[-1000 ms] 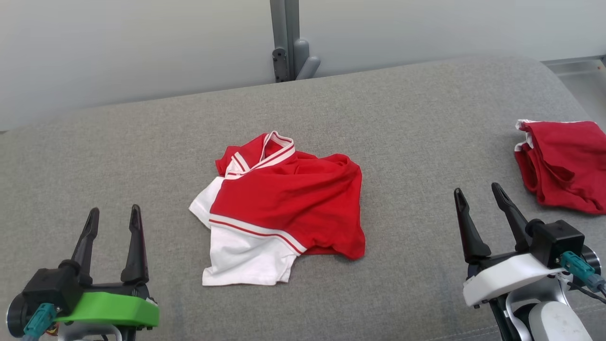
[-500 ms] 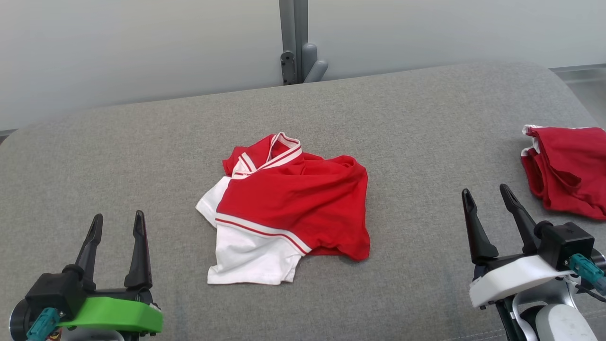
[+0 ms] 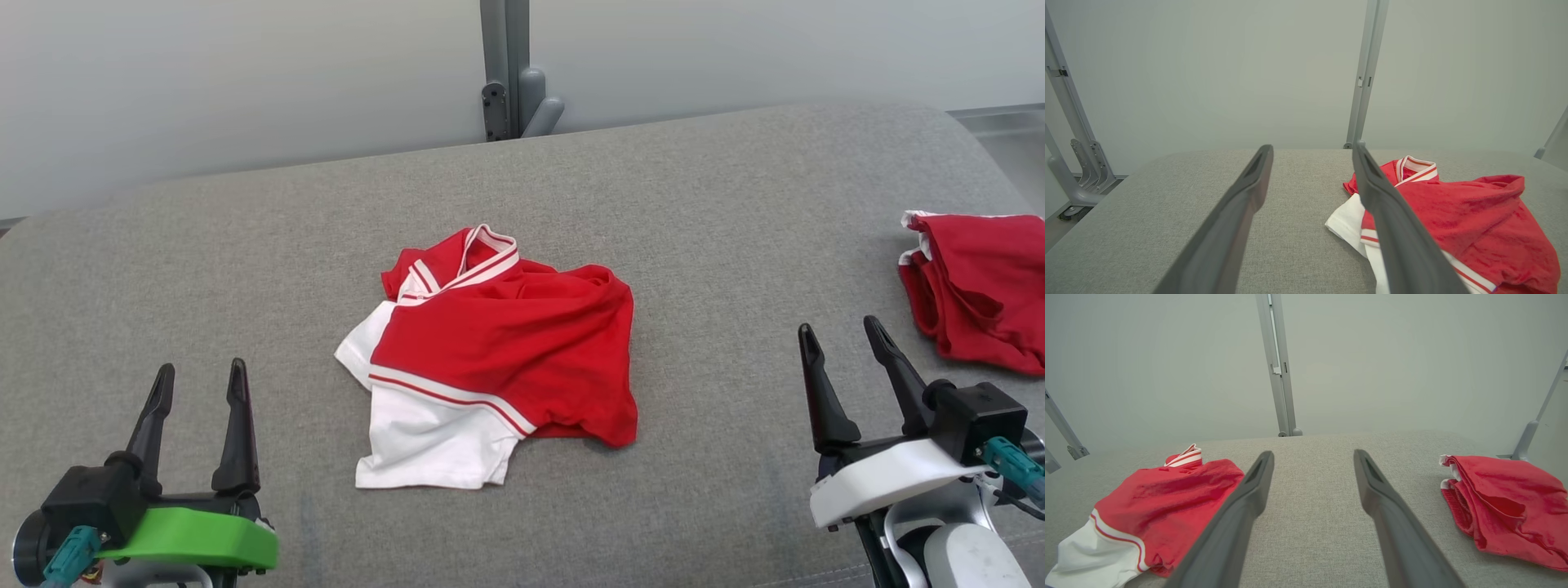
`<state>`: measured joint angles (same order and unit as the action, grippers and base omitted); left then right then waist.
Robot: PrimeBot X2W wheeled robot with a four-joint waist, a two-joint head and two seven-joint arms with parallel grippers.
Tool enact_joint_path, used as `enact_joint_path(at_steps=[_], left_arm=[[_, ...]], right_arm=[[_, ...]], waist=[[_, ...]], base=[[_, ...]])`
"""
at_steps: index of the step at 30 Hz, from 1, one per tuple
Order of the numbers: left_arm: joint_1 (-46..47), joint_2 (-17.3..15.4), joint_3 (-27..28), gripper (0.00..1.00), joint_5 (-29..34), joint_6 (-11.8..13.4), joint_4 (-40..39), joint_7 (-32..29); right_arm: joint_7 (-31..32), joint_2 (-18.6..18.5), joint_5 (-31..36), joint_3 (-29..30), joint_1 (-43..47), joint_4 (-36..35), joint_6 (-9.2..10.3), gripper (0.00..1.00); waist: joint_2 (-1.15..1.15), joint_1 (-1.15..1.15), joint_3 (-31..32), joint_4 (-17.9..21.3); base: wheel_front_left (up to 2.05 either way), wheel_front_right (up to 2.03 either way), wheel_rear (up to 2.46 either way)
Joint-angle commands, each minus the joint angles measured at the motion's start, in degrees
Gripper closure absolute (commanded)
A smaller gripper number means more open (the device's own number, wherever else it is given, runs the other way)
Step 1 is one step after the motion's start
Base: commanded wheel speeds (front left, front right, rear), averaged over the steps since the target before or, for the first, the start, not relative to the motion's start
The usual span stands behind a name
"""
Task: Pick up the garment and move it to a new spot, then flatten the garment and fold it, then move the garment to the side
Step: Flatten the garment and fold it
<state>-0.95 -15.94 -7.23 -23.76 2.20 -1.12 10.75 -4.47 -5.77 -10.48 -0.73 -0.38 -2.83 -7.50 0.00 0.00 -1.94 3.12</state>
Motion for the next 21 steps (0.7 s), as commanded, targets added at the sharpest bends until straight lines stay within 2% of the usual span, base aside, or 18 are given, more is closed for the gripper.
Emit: enact_joint_path(at_steps=[1,7,10,16,21], left_arm=[[0.9,-0.4,0.0,0.00,0.0,0.3,0.0,0.4],[1.2,-0.5,-0.2,0.00,0.0,0.5,-0.2,0.4],[2.1,-0.5,-0.5,0.00,0.0,0.3,-0.4,0.3],[5.5,0.3,-1.7,0.00,0.6,-0.6,-0.2,1.1],[8.6,1.7,-3.4,0.00,1.2,-1.3,0.7,2.0]], right_arm=[[-0.4,0.0,-0.1,0.2,-0.3,-0.1,0.02,0.00],[-0.3,0.1,0.2,-0.8,-0.6,-0.1,0.02,0.00],[0.1,-0.5,0.3,-4.0,-1.6,0.4,0.02,0.00],[1.5,-1.9,-1.4,-19.1,-6.6,4.1,0.02,0.00],[1.8,-2.8,-3.9,-32.3,-13.3,11.6,0.02,0.00]], waist=[[0.00,0.00,-0.1,0.0],[0.00,0.00,-0.4,-0.1],[0.00,0.00,-1.5,-0.6],[0.00,0.00,-5.3,-3.7],[0.00,0.00,-8.9,-8.3]], base=[[0.00,0.00,0.00],[0.00,0.00,0.00],[0.00,0.00,0.00],[0.00,0.00,0.00],[0.00,0.00,0.00]])
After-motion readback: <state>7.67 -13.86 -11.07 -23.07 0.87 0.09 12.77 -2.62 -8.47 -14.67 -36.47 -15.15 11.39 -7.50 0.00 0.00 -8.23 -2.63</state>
